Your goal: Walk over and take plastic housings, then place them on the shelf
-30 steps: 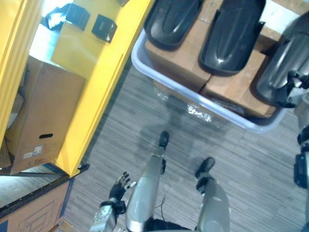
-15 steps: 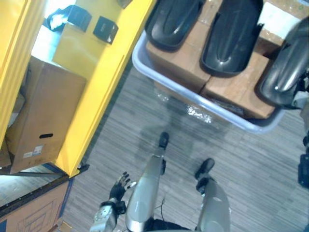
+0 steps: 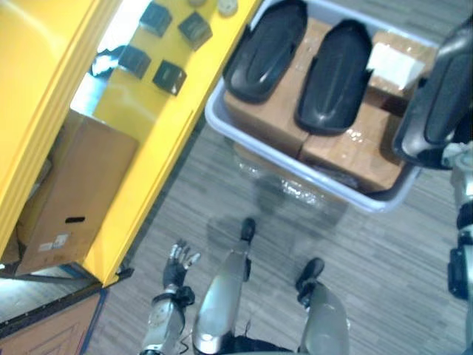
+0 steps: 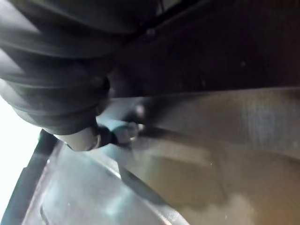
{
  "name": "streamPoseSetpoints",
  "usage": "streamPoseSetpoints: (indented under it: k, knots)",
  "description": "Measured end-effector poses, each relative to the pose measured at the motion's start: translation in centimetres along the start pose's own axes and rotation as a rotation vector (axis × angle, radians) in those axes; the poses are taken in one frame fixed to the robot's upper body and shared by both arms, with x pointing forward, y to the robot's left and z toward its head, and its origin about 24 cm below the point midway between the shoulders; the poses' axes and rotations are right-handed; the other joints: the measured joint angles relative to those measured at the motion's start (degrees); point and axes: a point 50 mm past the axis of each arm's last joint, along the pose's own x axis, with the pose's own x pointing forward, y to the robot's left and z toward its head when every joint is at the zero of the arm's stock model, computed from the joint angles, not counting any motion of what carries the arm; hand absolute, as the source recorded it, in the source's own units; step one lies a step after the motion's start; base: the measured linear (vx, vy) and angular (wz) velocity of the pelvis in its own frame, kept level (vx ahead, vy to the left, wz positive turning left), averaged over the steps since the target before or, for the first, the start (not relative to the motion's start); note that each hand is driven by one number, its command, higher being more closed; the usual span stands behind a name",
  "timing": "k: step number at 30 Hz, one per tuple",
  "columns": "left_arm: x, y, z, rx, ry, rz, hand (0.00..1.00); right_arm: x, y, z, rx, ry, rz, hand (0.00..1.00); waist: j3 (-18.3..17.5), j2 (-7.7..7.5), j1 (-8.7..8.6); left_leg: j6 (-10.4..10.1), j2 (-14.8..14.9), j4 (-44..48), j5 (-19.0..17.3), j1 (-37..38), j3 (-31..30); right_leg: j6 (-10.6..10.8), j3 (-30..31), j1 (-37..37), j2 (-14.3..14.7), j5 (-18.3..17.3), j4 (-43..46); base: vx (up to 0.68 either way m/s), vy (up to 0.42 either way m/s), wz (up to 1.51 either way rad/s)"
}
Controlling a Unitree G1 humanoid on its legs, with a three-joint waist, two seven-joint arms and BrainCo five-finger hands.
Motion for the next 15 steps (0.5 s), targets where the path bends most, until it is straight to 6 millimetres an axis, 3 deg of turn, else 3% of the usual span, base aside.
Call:
streamPoseSetpoints:
  k: [2, 3, 6, 8, 9, 10, 11, 12, 15]
  knots:
    - [-0.2, 0.4, 1.6, 0.031, -0.067, 0.013, 0.00, -1.2, 0.4, -0.5, -0.003, -0.035, -0.036, 1.00, -0.2, -1.99, -0.76, -0.3, 0.3, -3.3, 1.0, 3.7, 0.2, 0.0, -0.1, 2.7, 0.4, 0.0, -1.4, 0.09, -0.080, -0.04]
    - [-0.1, 0.5, 2.8, 0.048, -0.111, 0.018, 0.00, -2.5, 0.8, -1.3, -0.004, -0.056, -0.055, 1.00, -1.2, -4.04, -1.00, -0.5, 0.5, -5.1, 1.5, 5.9, 0.5, 0.1, -0.2, 4.2, 0.6, 0.1, -2.1, 0.10, -0.077, -0.04]
    - [0.4, 0.3, 4.4, 0.092, -0.150, -0.011, 0.00, -4.9, 1.8, -2.8, -0.013, -0.071, -0.048, 1.00, -4.8, -7.36, -2.07, -0.7, 0.8, -7.9, 2.0, 7.9, 0.8, 0.4, -0.4, 5.8, 1.1, 0.3, -4.1, 0.12, -0.068, -0.02]
    - [0.9, -1.4, 6.2, 0.120, -0.202, -0.081, 0.00, -6.9, 2.2, -3.4, -0.002, -0.117, -0.035, 1.00, -8.3, -9.26, -2.72, -0.7, 0.5, -9.7, 2.2, 10.3, 2.0, 1.1, -0.8, 8.5, 1.1, 1.0, -6.7, 0.12, -0.025, -0.02]
    - [1.0, -2.1, 6.7, 0.125, -0.220, -0.105, 0.00, -7.3, 2.2, -3.4, 0.007, -0.134, -0.027, 1.00, -9.2, -9.53, -3.00, -0.7, 0.4, -9.7, 2.2, 10.7, 2.1, 1.2, -0.9, 9.2, 1.1, 1.3, -7.4, 0.12, 0.014, 0.04]
    - [1.2, -4.0, 8.6, 0.185, -0.281, -0.186, 0.00, -8.5, 2.5, -2.9, 0.032, -0.194, -0.008, 1.00, -12.6, -9.78, -3.91, -0.7, 0.1, -9.7, 2.2, 11.0, 2.9, 1.5, -1.6, 10.6, 1.1, 2.2, -9.3, 0.09, 0.020, 0.07]
    - [1.3, -4.3, 9.0, 0.193, -0.292, -0.201, 0.00, -8.6, 2.5, -2.7, 0.040, -0.206, -0.006, 1.00, -12.8, -9.78, -3.97, -0.7, 0.0, -9.7, 2.2, 11.1, 3.1, 1.5, -1.6, 10.8, 1.1, 2.3, -9.5, 0.08, 0.015, 0.02]
    - [1.5, -5.6, 10.4, 0.227, -0.330, -0.259, 0.00, -9.0, 2.5, -1.9, 0.066, -0.255, -0.004, 1.00, -13.5, -9.54, -4.08, -0.7, -0.1, -9.8, 2.2, 12.5, 3.4, 1.6, -1.6, 12.2, 1.0, 2.5, -10.1, 0.03, 0.002, -0.05]
    - [2.3, -7.7, 12.1, 0.290, -0.355, -0.348, 0.00, -9.9, 3.1, -0.3, 0.102, -0.361, 0.038, 1.00, -16.8, -8.58, -4.45, -0.7, -0.2, -9.8, 2.2, 13.8, 4.2, 1.7, -1.4, 13.5, 1.0, 2.7, -10.8, -0.01, -0.005, -0.08]
